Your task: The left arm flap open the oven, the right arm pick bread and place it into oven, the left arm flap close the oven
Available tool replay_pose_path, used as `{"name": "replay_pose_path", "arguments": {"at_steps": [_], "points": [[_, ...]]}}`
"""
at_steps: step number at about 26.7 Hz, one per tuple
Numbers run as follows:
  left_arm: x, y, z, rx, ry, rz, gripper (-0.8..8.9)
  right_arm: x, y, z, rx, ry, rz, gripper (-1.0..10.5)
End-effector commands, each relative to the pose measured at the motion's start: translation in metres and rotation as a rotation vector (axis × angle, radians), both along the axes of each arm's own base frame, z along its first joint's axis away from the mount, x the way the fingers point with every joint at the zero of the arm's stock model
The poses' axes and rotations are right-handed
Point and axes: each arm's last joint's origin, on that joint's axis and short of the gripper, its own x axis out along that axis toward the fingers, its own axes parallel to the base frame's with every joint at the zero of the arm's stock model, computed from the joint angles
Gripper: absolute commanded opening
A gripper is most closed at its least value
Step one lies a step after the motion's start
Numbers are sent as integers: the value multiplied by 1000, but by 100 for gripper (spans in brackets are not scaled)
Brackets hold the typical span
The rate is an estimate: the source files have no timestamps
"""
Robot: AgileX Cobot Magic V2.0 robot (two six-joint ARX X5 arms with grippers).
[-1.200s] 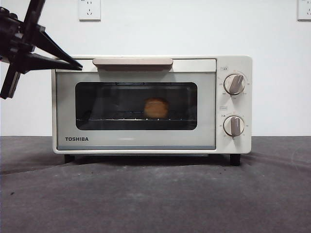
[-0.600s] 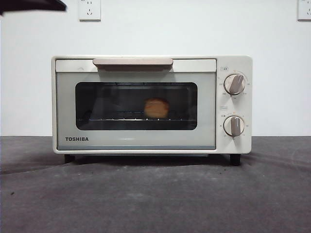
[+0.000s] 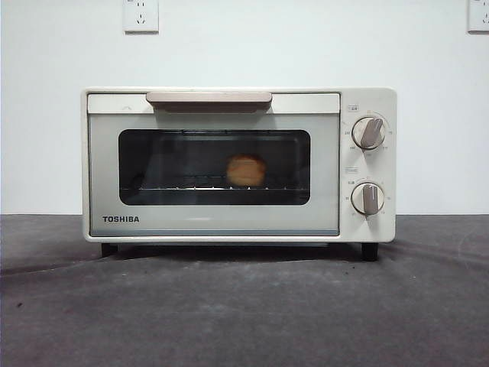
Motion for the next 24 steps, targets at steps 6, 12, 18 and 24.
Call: {"name": "replay_pose_path", "arguments": {"at_steps": [6,12,18,24], "points": [[-27,2,13,16,-151,-4,16,-2,-1,6,-5,-39,11,7],[-36,3,15,13,-187,-4,16,-2,-1,6,-5,-39,11,7],[-36,3,15,13,-188,-4,16,-1,-1,6,-5,-39,11,7],[-35,3,10,11,-214,-2,16,-1,-1,6,-5,-39,11,7]]}}
